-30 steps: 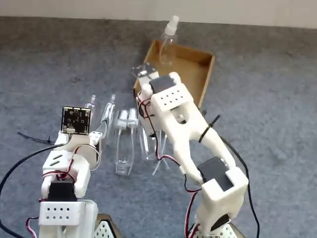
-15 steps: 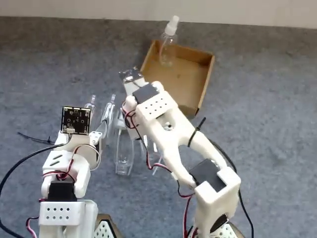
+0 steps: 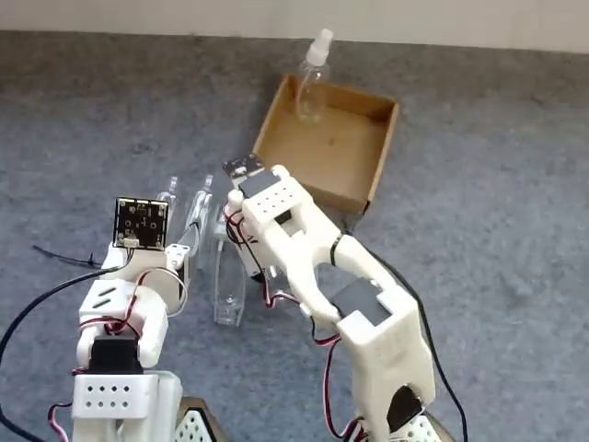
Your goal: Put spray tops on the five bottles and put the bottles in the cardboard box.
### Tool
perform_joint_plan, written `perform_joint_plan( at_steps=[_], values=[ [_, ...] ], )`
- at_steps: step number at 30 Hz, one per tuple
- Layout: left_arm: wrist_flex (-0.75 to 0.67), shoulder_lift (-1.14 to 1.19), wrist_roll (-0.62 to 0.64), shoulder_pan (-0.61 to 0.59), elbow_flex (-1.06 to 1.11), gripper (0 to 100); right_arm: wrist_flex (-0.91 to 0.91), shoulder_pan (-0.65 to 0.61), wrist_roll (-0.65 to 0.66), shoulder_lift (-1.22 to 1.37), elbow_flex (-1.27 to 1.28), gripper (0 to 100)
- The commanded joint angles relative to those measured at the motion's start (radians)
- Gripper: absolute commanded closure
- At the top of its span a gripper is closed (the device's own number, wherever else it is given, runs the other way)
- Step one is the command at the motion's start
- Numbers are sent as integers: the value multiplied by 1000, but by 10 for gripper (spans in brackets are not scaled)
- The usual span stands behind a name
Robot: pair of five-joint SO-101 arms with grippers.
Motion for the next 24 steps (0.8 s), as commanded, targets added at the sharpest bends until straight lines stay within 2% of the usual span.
perform_joint_plan(
  at_steps=[1, 5, 11, 14, 17, 24],
  values=[
    [-20, -12, 3, -8, -5, 800, 36, -38, -2, -31, -18, 991],
    [-18, -12, 3, -8, -5, 800, 84, -59, -2, -145, -18, 991],
    [-18, -12, 3, -8, -5, 800, 193, -13, 2, -404, -16, 991],
    [-18, -12, 3, -8, -5, 800, 278, 62, 124, -501, -15, 991],
    [-17, -12, 3, -8, -15, 800, 361, 197, 253, -573, -16, 991],
    [25, -8, -43, -2, -87, 800, 358, 687, 496, -608, -7, 991]
  ],
)
